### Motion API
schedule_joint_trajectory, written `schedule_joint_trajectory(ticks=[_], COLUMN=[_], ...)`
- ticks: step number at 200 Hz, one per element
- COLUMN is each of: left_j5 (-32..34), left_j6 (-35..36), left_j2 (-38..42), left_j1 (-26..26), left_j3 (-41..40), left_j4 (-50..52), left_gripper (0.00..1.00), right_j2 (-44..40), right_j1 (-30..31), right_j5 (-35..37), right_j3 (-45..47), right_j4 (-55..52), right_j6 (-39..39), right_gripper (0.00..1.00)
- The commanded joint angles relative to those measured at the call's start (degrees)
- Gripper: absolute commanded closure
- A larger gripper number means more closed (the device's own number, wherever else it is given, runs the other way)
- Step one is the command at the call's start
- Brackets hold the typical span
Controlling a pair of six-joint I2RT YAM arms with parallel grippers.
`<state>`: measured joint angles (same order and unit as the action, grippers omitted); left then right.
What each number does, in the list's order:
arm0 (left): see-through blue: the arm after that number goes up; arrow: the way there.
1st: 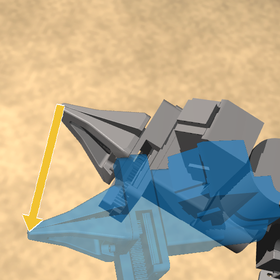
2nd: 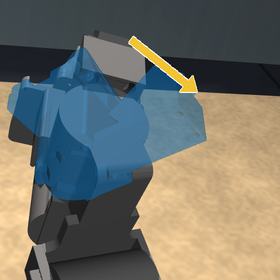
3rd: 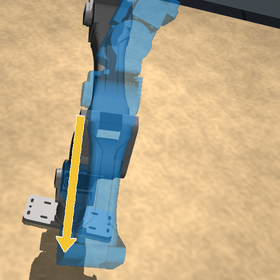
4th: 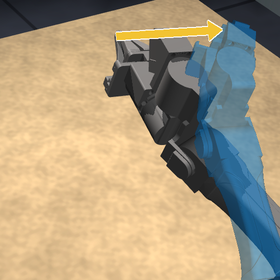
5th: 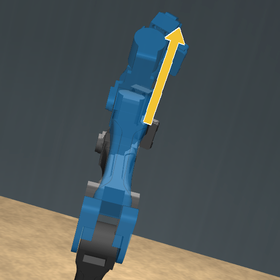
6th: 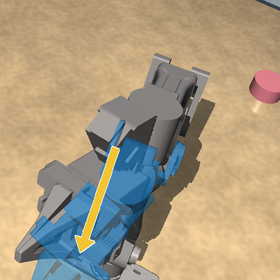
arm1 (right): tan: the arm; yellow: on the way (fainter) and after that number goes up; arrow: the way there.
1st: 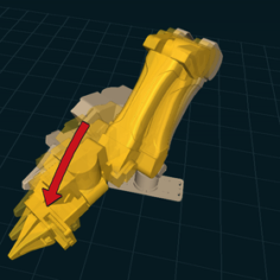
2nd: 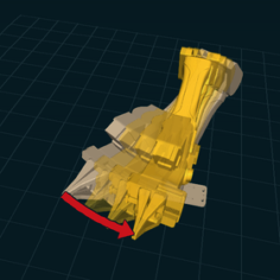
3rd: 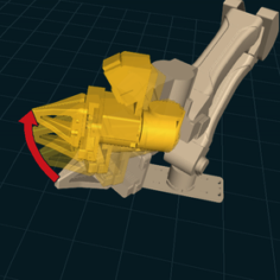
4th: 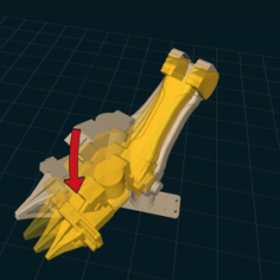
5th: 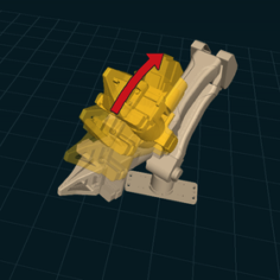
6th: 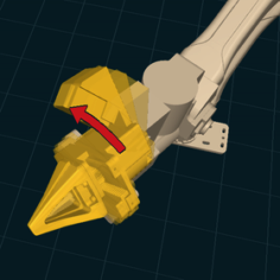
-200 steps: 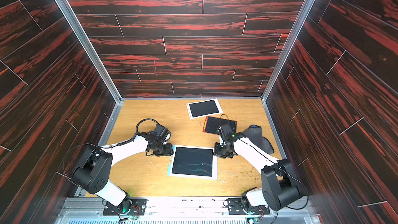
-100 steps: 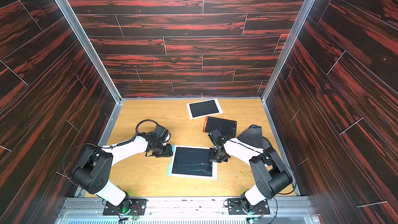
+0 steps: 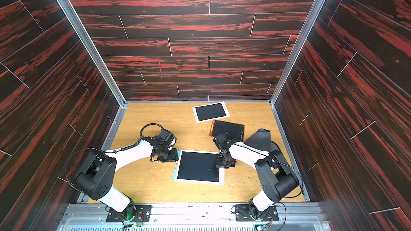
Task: Wipe the drawing tablet
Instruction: Press the button on the drawing tablet.
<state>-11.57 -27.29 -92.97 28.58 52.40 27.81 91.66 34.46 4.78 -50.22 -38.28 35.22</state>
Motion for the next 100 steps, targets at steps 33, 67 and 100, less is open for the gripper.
schedule_joint_trajectory(ticks=[33, 67, 100], left_j5=[-0.16, 0.10, -0.52], left_j6=[-0.37, -0.11, -0.69], left_j2=[0.07, 0.45, 2.63], left_j1=[0.12, 0.13, 0.15], left_j3=[-1.26, -0.88, -1.13], left_j4=[0.14, 0.94, 2.02], left_gripper=[0.52, 0.52, 0.47], right_j2=[7.57, 6.15, 0.99], right_j1=[2.36, 2.34, 0.58], right_j5=[1.47, 3.76, 4.68], right_j3=[1.30, -4.35, -9.77], right_j4=[-2.08, -5.48, -9.61], right_j6=[0.85, 0.56, -2.07], right_gripper=[1.00, 1.00, 0.76])
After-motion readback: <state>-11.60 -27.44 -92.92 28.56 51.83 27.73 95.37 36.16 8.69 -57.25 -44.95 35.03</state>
